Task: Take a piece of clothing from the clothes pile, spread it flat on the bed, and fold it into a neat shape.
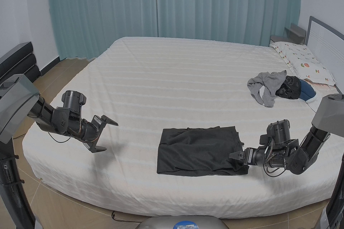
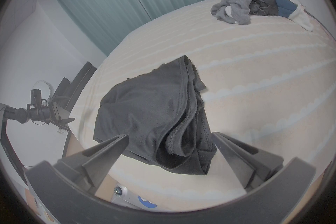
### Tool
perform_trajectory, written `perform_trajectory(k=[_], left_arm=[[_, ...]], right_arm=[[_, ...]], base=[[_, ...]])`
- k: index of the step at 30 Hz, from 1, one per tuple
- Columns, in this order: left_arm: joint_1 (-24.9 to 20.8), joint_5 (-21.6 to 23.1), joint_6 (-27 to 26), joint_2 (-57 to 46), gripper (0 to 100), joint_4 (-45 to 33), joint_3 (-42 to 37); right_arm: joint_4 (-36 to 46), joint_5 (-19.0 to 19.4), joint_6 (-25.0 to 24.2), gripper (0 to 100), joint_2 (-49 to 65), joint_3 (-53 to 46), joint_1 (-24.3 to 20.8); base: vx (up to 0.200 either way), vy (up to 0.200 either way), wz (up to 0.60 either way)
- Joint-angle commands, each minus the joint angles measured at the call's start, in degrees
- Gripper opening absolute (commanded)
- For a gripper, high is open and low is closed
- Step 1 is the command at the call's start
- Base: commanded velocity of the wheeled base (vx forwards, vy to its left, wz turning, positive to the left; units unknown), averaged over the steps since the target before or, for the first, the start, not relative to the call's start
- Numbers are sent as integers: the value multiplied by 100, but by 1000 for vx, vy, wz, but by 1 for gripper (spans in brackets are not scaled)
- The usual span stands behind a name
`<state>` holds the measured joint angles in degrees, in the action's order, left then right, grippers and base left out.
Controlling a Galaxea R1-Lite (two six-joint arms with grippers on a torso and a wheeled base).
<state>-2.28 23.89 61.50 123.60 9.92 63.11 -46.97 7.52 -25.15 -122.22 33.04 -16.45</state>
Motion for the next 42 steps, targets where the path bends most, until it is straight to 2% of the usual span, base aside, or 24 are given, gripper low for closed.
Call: perform_trajectory(k=[1, 9, 19, 20, 27, 34, 39, 42], left_arm=[[-1, 1, 2, 6, 100, 1, -1], [-1, 1, 2, 15, 100, 1, -1], [-1, -8, 11, 6, 100, 1, -1], [-1, -8, 2, 15, 100, 1, -1], [-9, -16, 11, 15, 100, 1, 8], [-9, -60, 11, 24, 100, 1, 26], [-36, -69, 2, 24, 100, 1, -1], [-36, -69, 2, 24, 100, 10, -1]], right_arm=[[12, -31, 28, 0, -205, -17, -8], [12, 30, 116, 0, 181, -271, 353], [-14, 109, 186, 0, 58, -500, 335], [-23, 118, 256, 100, 58, -526, 344], [-31, 267, 335, 100, 181, -184, 484], [48, 303, -517, 100, -258, 915, 476], [56, 294, -799, 100, -759, 1601, 440], [74, 294, -913, 100, -1049, 1961, 432]], base=[[0, 0, 0], [0, 0, 0], [0, 0, 0], [0, 0, 0], [0, 0, 0], [29, 0, 0], [200, 0, 0], [0, 0, 0]])
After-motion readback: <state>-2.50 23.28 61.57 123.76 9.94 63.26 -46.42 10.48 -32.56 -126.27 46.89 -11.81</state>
